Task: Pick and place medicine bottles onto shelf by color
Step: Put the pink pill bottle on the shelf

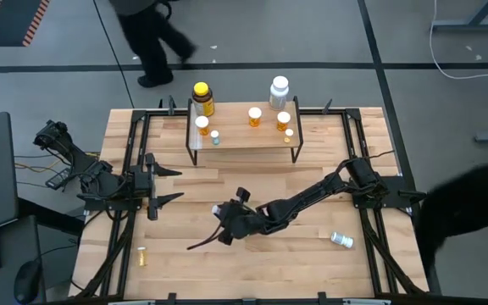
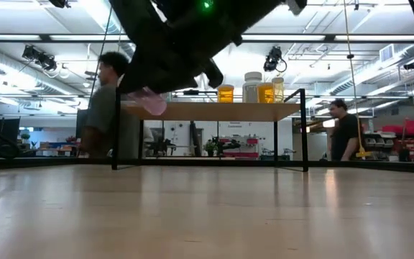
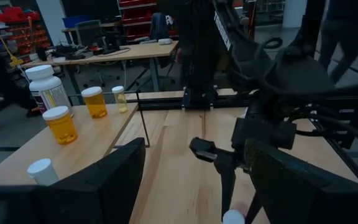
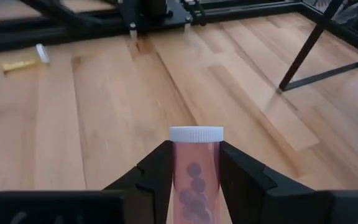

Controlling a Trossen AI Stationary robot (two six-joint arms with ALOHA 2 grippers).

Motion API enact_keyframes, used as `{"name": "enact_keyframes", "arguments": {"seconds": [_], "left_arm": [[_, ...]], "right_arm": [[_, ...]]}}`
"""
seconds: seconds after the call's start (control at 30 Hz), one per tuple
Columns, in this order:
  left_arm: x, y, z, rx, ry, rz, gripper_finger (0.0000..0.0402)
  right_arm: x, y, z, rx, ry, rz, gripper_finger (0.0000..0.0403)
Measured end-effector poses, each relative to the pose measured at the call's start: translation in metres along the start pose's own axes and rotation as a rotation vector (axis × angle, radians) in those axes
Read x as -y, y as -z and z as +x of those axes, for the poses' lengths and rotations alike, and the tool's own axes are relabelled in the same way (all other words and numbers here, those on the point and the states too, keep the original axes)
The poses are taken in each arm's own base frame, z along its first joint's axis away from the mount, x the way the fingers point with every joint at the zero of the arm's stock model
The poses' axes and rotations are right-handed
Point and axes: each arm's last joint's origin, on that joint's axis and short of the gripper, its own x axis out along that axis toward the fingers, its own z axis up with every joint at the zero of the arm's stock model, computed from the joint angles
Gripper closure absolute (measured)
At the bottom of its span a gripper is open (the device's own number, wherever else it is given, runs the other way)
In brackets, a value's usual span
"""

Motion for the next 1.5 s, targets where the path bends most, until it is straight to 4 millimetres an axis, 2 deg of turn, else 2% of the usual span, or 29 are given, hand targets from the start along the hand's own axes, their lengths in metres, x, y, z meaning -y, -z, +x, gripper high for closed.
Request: {"name": "enact_keyframes", "arguments": {"seconds": [0.3, 0.6, 0.87, 1.13, 1.5], "left_arm": [[0.0, 0.0, 0.0, 0.0, 0.0, 0.002, 0.0118], [0.0, 0.0, 0.0, 0.0, 0.0, 0.002, 0.0118], [0.0, 0.0, 0.0, 0.0, 0.0, -0.001, 0.0118], [-0.002, 0.0, 0.0, 0.001, -0.053, 0.057, 0.0118], [-0.006, -0.005, -0.001, 0.024, -0.205, 0.11, 0.0118]], "right_arm": [[-0.003, 0.012, -0.003, 0.161, -0.028, 0.048, 0.0275], [0.01, 0.033, -0.012, 0.395, -0.047, 0.086, 0.0275], [0.024, 0.028, -0.021, 0.555, 0.116, 0.053, 0.0275], [0.045, 0.018, -0.016, 0.571, 0.368, 0.077, 0.0275], [0.076, 0.006, -0.001, 0.603, 0.441, 0.125, 0.0273]]}}
